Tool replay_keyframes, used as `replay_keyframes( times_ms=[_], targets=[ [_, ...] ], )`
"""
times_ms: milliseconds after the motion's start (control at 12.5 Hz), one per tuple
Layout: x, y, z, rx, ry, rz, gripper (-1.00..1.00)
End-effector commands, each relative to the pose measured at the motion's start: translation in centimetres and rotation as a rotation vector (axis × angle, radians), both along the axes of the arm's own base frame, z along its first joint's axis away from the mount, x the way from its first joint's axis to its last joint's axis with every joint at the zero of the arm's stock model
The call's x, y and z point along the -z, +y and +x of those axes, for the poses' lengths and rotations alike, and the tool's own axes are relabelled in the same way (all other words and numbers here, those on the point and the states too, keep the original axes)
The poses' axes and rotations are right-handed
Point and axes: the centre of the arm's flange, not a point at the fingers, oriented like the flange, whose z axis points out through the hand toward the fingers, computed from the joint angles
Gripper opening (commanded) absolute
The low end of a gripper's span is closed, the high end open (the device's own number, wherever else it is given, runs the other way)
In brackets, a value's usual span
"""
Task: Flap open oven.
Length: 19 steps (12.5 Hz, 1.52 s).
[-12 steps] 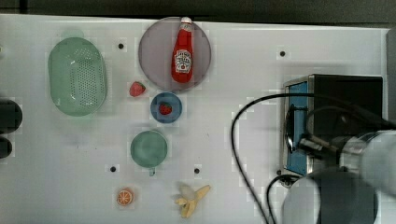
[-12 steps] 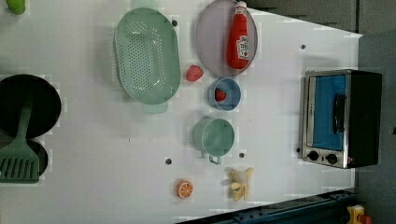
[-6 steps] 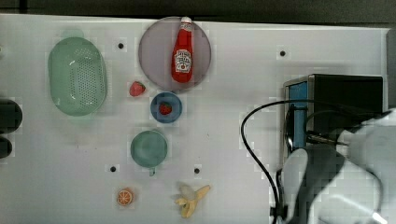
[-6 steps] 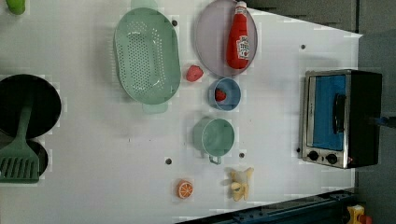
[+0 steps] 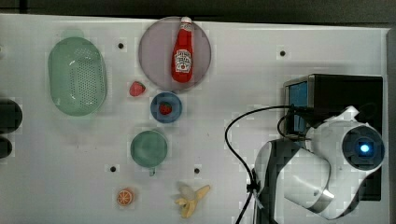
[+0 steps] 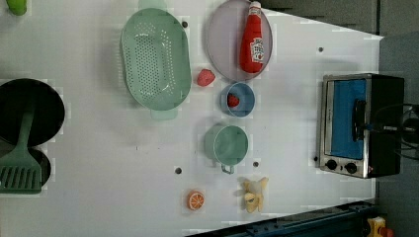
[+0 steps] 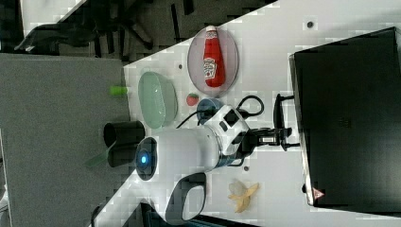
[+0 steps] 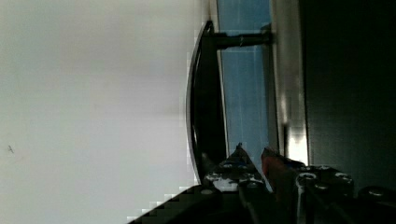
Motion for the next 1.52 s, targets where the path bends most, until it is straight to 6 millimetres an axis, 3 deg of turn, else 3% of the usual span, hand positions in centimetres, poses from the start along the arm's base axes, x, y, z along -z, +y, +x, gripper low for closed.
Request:
replay_keyframes(
  times_ms=[80, 400, 640, 1120, 1520],
  targets=[
    [-0.2, 0.2, 0.7, -0.072, -0.027, -0.023, -0.65],
    [2.0, 0.6, 1.1, -0.081, 0.010, -0.024, -0.65],
    [2.5, 2.8, 2.1, -0.114, 0.044, -0.086, -0.65],
    [5.0, 10.9, 3.8, -0.102, 0.108, -0.260, -0.65],
    [10.4, 18.1, 4.2, -0.102, 0.153, -0.418, -0.65]
  ],
)
